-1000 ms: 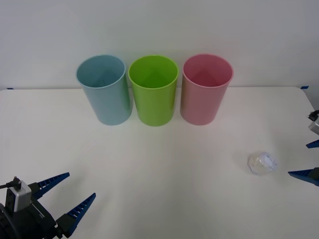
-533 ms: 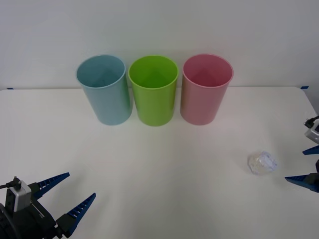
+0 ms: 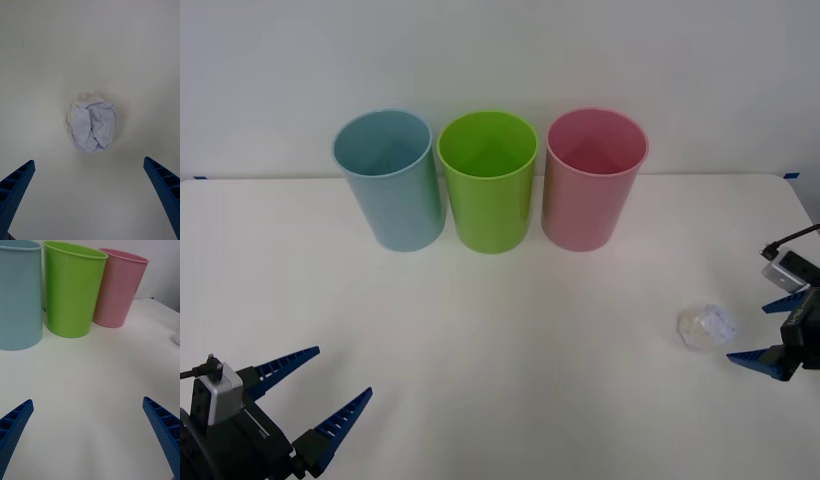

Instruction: Put cans in the blue bin and PET bottles in the pink bin and trash in the green bin.

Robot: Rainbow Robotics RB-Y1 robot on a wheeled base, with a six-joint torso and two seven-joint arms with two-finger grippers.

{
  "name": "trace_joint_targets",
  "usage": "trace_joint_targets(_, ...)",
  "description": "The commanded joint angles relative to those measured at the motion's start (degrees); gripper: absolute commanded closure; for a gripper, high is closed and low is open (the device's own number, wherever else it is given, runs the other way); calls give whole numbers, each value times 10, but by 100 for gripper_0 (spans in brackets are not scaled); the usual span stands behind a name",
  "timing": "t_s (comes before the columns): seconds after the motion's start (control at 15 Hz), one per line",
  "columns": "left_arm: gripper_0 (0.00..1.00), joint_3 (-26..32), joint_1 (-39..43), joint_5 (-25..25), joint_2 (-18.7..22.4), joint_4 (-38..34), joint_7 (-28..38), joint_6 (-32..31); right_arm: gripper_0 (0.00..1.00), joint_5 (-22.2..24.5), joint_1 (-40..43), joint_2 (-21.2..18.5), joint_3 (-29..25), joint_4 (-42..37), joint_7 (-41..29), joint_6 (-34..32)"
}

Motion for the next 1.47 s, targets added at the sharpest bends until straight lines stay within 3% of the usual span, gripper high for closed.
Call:
trace_joint_targets(0.07, 0, 0, 0, 0, 0, 0, 0, 0, 0, 26, -24, 18, 9, 26, 6, 0)
trace_joint_targets(0.87, 0, 0, 0, 0, 0, 0, 0, 0, 0, 82, -79, 61, 37, 106, 27, 0)
trace_joint_targets(1.47, 0, 0, 0, 0, 0, 0, 0, 0, 0, 96, -109, 67, 68, 175, 41, 55)
